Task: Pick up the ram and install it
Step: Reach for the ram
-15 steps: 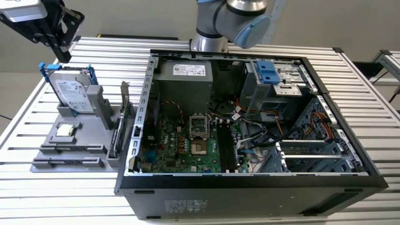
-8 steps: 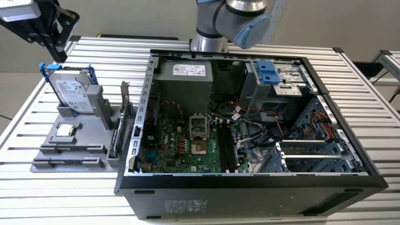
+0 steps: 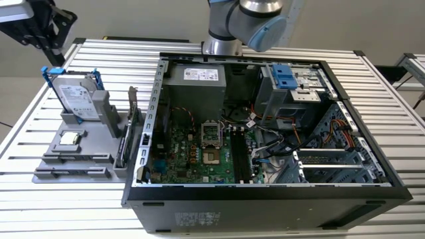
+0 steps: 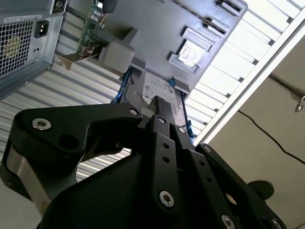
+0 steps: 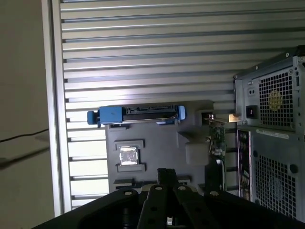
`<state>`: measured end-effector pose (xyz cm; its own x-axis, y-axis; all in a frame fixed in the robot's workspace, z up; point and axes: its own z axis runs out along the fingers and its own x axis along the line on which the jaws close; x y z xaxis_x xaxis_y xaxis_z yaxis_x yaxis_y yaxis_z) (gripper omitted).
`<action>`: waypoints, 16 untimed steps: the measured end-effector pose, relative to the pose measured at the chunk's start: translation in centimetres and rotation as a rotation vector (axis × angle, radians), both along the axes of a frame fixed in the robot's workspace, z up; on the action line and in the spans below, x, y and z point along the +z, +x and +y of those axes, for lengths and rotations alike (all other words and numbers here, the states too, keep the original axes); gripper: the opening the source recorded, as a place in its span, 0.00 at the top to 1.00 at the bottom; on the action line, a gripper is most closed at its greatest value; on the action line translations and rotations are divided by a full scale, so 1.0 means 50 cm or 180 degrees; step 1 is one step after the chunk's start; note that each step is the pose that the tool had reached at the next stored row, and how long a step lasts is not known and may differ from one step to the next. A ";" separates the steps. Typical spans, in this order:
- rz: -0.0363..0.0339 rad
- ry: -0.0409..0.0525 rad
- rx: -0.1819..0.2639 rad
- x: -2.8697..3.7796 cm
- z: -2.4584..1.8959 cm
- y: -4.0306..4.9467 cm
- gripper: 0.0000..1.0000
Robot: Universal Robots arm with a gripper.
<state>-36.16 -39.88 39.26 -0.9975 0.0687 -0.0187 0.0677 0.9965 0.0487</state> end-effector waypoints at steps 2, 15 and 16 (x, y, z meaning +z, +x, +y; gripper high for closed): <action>0.0000 0.0000 0.0001 0.000 0.0000 -0.005 1.00; 0.0000 0.0000 0.0001 0.000 0.0000 -0.027 1.00; 0.0000 0.0000 0.0001 0.000 -0.0001 -0.028 1.00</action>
<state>-37.56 -39.88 39.26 -0.9975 0.0684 -0.0186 0.0674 0.9965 0.0487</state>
